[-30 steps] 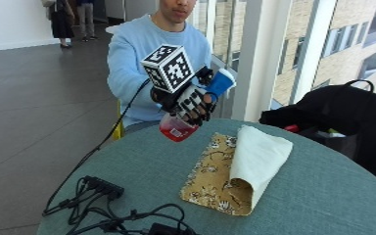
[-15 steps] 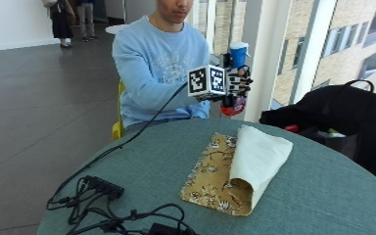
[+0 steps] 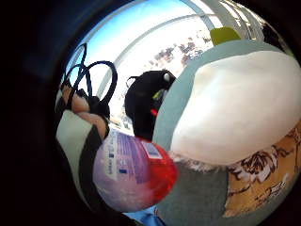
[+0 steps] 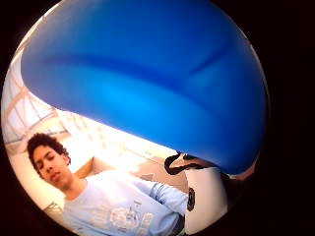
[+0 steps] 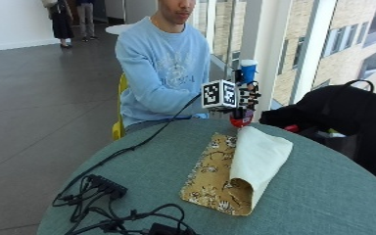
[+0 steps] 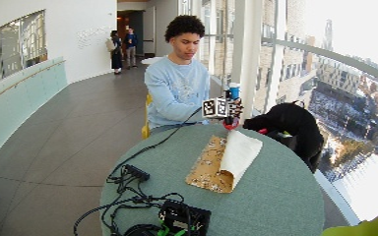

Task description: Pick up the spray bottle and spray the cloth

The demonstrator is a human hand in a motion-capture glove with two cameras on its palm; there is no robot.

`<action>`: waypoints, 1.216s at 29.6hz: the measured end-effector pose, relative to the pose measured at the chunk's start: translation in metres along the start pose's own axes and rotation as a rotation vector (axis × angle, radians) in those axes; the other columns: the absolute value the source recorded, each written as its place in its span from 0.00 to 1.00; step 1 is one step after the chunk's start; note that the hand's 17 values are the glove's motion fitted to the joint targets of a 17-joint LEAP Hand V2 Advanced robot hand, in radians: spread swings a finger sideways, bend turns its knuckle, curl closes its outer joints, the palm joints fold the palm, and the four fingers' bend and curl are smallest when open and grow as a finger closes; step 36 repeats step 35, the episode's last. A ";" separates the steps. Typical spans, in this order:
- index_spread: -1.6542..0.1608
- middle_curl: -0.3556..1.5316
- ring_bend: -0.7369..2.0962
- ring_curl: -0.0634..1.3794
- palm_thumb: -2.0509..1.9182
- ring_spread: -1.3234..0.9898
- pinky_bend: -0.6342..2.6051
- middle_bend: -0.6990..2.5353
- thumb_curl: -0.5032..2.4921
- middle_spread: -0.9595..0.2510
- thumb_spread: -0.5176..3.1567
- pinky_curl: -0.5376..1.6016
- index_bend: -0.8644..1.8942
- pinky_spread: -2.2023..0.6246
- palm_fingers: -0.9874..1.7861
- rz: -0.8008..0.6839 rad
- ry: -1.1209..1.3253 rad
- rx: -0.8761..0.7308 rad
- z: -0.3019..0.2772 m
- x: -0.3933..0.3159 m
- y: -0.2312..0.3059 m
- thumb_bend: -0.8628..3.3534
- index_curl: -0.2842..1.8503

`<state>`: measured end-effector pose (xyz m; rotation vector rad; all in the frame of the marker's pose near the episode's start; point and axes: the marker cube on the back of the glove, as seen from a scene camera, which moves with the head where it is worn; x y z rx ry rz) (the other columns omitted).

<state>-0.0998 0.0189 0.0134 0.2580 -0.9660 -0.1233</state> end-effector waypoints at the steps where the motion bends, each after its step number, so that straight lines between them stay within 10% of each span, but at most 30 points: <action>1: 0.78 0.43 0.48 0.32 0.73 0.53 0.34 0.32 0.38 0.71 0.35 0.43 0.36 0.74 0.79 0.001 0.006 -0.002 0.001 0.002 0.001 0.20 0.29; 17: 0.77 0.43 0.46 0.32 0.71 0.53 0.33 0.32 0.36 0.71 0.38 0.43 0.35 0.75 0.73 0.014 -0.006 -0.059 -0.014 0.016 0.021 0.19 0.29; 36: 0.73 0.42 0.43 0.30 0.69 0.55 0.29 0.33 0.32 0.71 0.41 0.41 0.35 0.81 0.64 0.192 0.572 -0.036 -0.199 0.068 0.176 0.20 0.24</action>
